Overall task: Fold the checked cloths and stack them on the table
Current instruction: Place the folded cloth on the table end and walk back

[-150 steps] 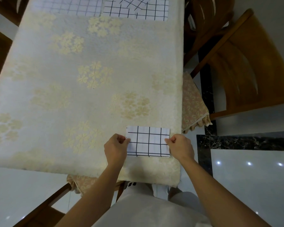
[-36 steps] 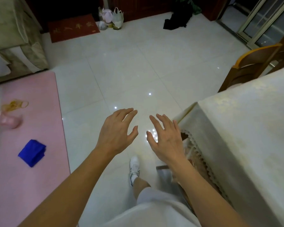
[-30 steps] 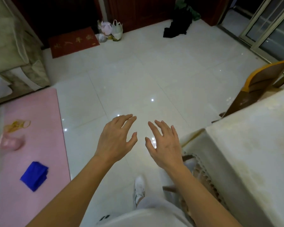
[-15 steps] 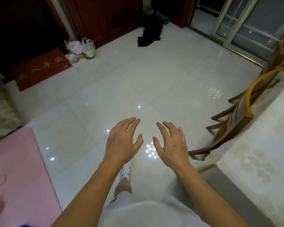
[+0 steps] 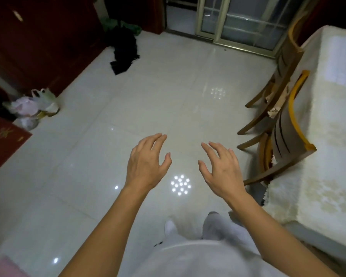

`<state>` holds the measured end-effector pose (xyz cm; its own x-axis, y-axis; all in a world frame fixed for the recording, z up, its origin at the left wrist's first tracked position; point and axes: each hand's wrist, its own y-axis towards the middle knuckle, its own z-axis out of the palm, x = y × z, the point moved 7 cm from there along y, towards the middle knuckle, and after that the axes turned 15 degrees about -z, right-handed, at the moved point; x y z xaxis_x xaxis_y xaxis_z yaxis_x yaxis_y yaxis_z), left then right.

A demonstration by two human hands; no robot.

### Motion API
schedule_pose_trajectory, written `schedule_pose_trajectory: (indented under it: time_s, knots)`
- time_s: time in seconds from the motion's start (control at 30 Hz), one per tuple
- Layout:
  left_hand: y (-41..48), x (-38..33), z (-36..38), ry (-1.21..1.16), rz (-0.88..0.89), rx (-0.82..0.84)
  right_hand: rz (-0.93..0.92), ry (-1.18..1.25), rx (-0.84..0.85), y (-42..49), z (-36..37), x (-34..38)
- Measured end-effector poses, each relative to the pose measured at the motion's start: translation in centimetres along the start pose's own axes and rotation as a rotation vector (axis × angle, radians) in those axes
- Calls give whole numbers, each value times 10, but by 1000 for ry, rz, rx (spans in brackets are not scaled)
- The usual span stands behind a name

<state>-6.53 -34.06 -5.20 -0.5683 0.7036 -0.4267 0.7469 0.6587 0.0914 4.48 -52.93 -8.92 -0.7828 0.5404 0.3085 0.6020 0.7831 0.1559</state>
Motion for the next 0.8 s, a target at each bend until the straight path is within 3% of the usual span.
schedule_pose_trajectory:
  time_s: [0.4, 0.8]
  knots:
    - [169, -107, 79, -33, 306, 127, 260, 3, -104, 98, -16, -109]
    - [381, -248, 161, -16, 354, 197, 356, 11, -181, 267, -52, -297]
